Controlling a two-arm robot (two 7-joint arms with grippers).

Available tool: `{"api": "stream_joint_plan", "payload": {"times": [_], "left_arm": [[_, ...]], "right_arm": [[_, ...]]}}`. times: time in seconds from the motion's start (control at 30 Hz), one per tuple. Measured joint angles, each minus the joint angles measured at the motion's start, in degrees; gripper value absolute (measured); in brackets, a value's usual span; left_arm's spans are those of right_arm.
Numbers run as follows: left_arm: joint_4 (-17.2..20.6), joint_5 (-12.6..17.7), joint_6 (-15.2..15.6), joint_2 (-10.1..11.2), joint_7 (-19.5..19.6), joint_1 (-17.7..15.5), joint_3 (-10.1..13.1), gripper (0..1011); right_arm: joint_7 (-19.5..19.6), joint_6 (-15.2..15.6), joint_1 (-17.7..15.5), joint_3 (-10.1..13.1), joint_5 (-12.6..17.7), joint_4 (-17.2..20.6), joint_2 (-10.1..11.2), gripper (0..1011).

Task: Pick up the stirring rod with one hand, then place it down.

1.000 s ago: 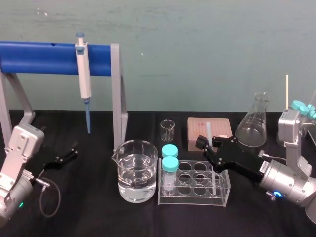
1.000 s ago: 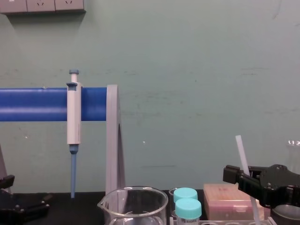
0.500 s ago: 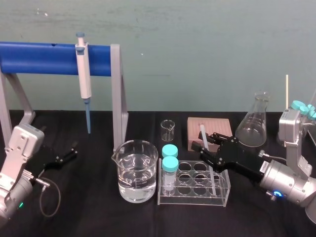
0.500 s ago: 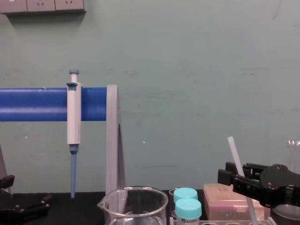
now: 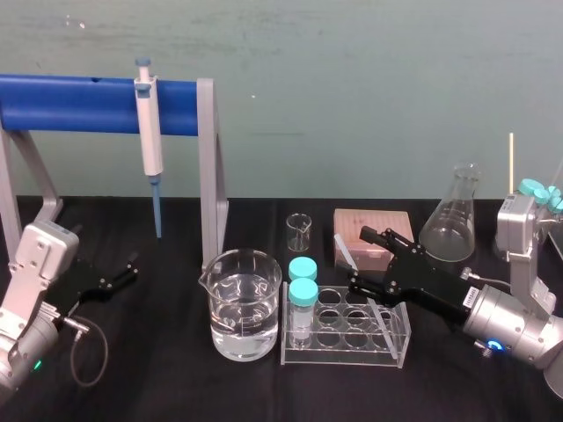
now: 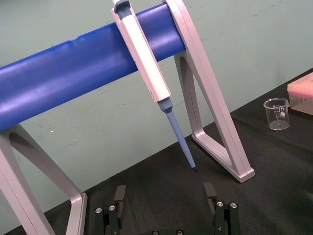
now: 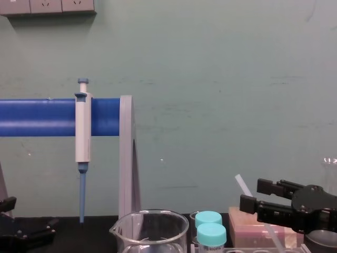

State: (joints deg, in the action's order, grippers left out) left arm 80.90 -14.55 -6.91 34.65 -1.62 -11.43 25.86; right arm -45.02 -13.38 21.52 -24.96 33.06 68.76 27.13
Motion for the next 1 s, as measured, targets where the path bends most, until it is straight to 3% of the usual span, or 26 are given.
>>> {"api": "stream_joint_plan", "payload": {"times": [0.2, 0.33, 0.43, 0.53, 0.57, 0.67, 0.7, 0.8, 0.9, 1.0], "left_arm": [[0.00, 0.00, 0.00, 0.00, 0.00, 0.00, 0.00, 1000], [0.00, 0.00, 0.00, 0.00, 0.00, 0.00, 0.00, 1000], [0.00, 0.00, 0.00, 0.00, 0.00, 0.00, 0.00, 1000], [0.00, 0.00, 0.00, 0.00, 0.00, 0.00, 0.00, 1000], [0.00, 0.00, 0.00, 0.00, 0.00, 0.00, 0.00, 1000], [0.00, 0.00, 0.00, 0.00, 0.00, 0.00, 0.00, 1000], [0.00, 0.00, 0.00, 0.00, 0.00, 0.00, 0.00, 1000], [0.00, 0.00, 0.00, 0.00, 0.00, 0.00, 0.00, 1000], [0.00, 0.00, 0.00, 0.00, 0.00, 0.00, 0.00, 1000], [0.00, 0.00, 0.00, 0.00, 0.00, 0.00, 0.00, 1000]], "right_arm": [[0.00, 0.00, 0.00, 0.00, 0.00, 0.00, 0.00, 985], [1.23, -0.32, -0.41, 0.94, 0.01, 0.95, 0.13, 1000], [5.03, -0.86, -1.84, 3.00, -0.29, 3.13, 0.54, 1000], [11.69, -0.85, -4.38, 5.85, -1.71, 5.84, 0.80, 1000], [15.81, -0.21, -5.88, 7.20, -2.85, 7.17, 0.86, 1000], [23.35, 3.24, -8.28, 9.00, -5.28, 9.07, 0.96, 1000], [23.35, 3.24, -8.28, 9.00, -5.28, 9.07, 0.96, 1000], [27.83, 7.83, -9.72, 9.63, -6.97, 10.00, 0.83, 1000], [29.41, 11.40, -10.25, 9.73, -7.49, 10.11, 0.52, 1000], [29.90, 13.07, -10.43, 9.87, -7.81, 9.91, 0.08, 1000]]}}
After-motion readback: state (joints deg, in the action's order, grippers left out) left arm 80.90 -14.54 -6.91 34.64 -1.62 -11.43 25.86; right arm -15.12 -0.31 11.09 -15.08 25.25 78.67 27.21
